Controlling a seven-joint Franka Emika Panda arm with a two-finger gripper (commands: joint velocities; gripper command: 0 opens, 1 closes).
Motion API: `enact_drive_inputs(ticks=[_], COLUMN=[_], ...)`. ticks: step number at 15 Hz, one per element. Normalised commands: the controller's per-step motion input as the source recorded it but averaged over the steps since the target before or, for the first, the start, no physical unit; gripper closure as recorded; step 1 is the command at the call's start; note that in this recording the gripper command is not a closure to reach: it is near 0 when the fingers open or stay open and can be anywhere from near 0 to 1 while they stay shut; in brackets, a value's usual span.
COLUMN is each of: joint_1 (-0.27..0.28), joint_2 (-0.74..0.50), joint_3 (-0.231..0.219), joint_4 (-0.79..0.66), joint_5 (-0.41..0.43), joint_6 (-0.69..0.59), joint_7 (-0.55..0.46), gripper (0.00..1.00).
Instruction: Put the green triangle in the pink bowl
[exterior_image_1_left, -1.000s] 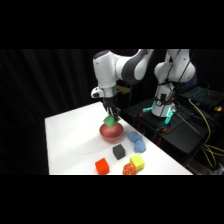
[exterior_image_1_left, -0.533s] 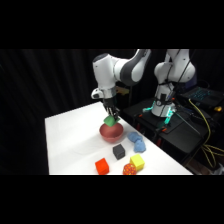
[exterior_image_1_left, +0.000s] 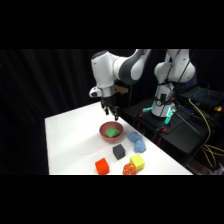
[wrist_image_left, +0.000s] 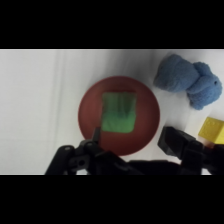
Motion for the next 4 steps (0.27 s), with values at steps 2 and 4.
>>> enact_drive_inputs(ticks=[2,4], joint_1=[0.016,0.015], joint_2=[-0.06,-0.07], joint_3=[0.016,0.013], joint_4=[0.0,-0.01], joint_5=[0.065,0.07], joint_6=[0.06,0.05], joint_7=[0.04,0.05], gripper=[0.0,0.0])
